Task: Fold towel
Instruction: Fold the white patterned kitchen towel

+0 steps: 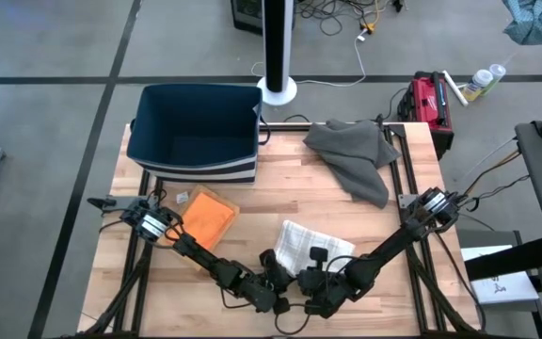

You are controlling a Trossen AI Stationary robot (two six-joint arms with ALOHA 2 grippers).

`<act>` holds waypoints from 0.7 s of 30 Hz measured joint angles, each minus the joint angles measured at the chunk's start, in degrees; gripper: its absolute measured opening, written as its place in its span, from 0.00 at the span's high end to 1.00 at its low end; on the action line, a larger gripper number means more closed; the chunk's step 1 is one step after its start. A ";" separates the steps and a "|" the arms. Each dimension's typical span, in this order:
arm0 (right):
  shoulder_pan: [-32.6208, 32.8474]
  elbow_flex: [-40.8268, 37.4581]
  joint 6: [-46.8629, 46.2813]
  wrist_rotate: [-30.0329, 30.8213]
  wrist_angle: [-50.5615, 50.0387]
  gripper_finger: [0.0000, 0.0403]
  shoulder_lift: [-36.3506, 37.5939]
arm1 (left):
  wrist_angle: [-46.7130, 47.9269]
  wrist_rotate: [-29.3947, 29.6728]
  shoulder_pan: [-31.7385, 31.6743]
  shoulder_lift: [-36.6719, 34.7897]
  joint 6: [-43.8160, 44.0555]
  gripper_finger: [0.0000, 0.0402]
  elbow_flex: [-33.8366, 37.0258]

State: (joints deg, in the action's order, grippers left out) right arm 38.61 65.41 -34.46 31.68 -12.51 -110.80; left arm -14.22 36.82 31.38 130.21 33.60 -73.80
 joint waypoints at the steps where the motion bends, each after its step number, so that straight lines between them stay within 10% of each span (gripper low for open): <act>1: 0.02 0.00 0.02 0.00 0.00 0.99 0.00 | 0.00 0.00 0.00 0.00 0.00 0.90 0.00; 21: -0.09 0.02 -6.05 -0.54 1.05 0.99 0.42 | 0.00 0.02 0.00 0.00 0.20 0.90 0.00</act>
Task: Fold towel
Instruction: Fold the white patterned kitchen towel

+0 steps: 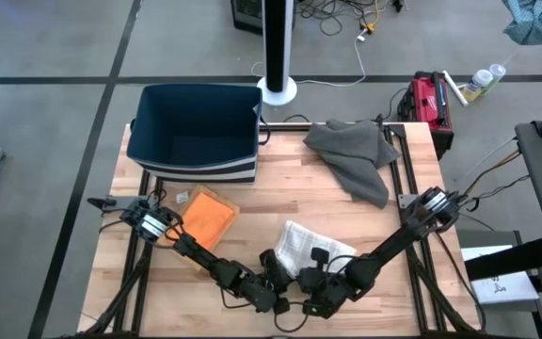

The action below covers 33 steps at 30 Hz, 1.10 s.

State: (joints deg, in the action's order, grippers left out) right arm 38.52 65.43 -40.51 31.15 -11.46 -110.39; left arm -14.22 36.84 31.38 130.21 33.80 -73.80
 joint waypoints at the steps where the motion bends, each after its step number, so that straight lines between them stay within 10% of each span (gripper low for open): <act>1: 0.00 0.12 0.00 0.14 -0.07 0.99 0.12 | 0.00 0.00 0.00 0.00 0.00 0.90 0.00; 33: -0.51 -0.51 -2.47 -0.79 0.68 0.89 -0.79 | 0.40 -0.50 0.68 -0.75 -3.89 0.90 0.00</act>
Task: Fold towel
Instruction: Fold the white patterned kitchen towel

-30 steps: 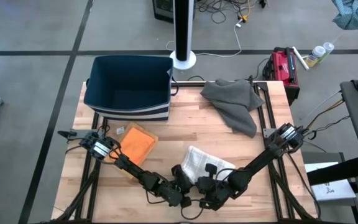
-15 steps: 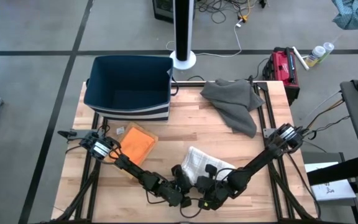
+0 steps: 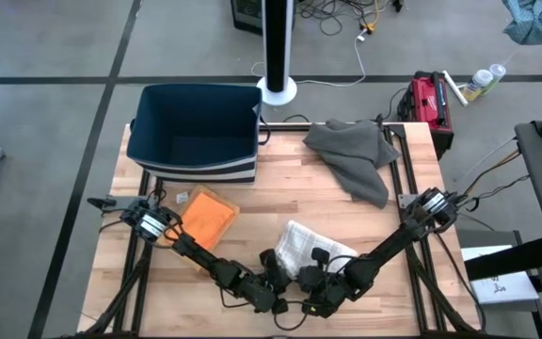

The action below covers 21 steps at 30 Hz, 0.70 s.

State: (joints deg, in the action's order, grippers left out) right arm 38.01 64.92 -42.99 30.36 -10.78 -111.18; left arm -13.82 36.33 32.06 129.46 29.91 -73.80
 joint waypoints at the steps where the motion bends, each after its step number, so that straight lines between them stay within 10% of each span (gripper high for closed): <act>1: -0.02 -0.17 -0.55 0.91 -0.05 0.88 0.00 | 0.28 -0.16 0.26 -0.26 -0.71 0.90 0.00; 21: -0.17 -0.50 2.33 2.18 4.84 0.76 0.00 | 7.00 -2.54 2.37 -3.56 -2.53 0.72 0.11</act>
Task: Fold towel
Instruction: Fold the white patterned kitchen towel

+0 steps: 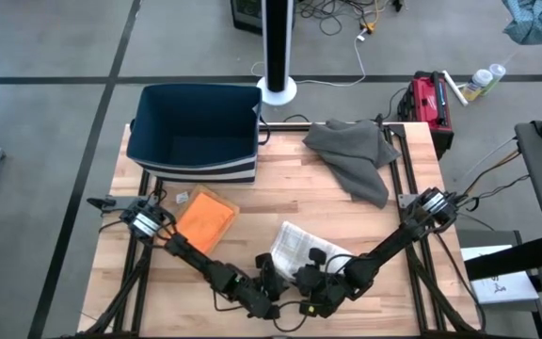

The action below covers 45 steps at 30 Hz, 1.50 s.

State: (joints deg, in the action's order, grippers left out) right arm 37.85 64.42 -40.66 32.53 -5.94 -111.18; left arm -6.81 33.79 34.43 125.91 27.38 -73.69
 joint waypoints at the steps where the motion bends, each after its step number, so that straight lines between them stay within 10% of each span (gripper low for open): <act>1: 0.00 0.00 0.51 0.00 0.98 0.74 0.01 | 0.27 -0.54 0.22 -0.16 -0.26 0.71 0.00; 12: 0.85 -0.90 10.45 2.20 0.58 0.54 11.98 | 9.72 -3.70 4.16 -9.22 -1.88 0.64 -0.04; 21: 4.87 -16.03 8.02 12.12 1.50 0.55 22.86 | 0.30 0.68 -1.71 -11.07 -8.30 0.72 -0.15; 32: 7.54 -36.40 4.55 15.21 32.84 0.63 14.71 | -0.35 -1.16 -5.83 -2.77 -10.38 0.80 0.01; 45: 8.29 -38.59 7.19 17.02 40.64 0.64 8.83 | 1.34 1.40 -7.34 -4.22 -12.61 0.55 0.37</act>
State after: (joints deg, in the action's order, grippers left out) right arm 46.13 25.83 -33.47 49.55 34.70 -102.34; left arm -5.47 35.19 27.09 121.69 14.77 -73.32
